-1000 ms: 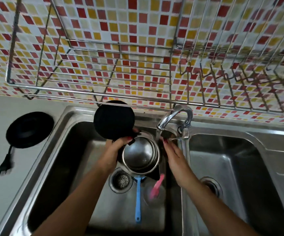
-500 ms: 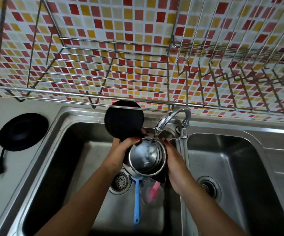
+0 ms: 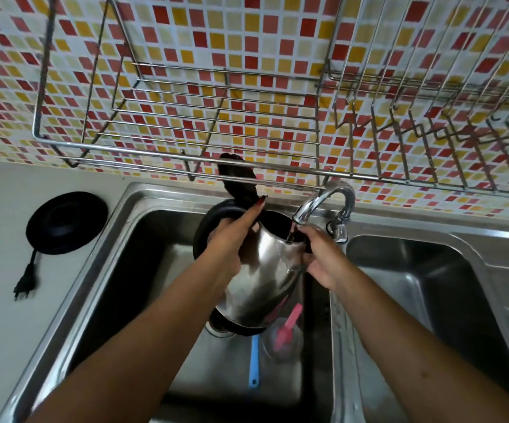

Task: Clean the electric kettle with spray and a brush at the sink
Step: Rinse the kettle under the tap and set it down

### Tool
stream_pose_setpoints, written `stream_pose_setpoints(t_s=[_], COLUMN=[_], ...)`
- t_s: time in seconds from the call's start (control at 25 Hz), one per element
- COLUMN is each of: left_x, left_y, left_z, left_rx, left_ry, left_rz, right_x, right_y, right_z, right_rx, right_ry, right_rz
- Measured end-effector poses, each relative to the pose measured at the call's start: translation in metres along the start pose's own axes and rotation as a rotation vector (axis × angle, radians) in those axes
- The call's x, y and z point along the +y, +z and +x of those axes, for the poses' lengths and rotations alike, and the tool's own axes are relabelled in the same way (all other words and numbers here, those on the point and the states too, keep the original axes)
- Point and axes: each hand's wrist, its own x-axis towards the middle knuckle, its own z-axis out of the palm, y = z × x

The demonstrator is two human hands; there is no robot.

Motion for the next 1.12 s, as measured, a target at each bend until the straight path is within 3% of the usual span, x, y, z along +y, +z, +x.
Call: stream_pose_setpoints(t_s=[0.16, 0.32, 0.64, 1.12], left_x=[-0.004, -0.007, -0.004, -0.057], left_y=[0.019, 0.028, -0.015, -0.02], left_z=[0.007, 0.012, 0.019, -0.006], left_rx=[-0.106, -0.123, 0.122, -0.027], left_ry=[-0.093, -0.111, -0.066, 0.106], left_rz=[0.082, 0.076, -0.152, -0.256], right_x=[0.017, 0.023, 0.004, 0.056], right_y=[-0.02, -0.028, 0.029, -0.015], right_z=[-0.001, 0.0, -0.001, -0.017], right_rx=[0.108, 0.121, 0.038, 0.028], right_ry=[0.123, 0.121, -0.035, -0.239], right_rz=[0.124, 0.176, 0.032, -0.039])
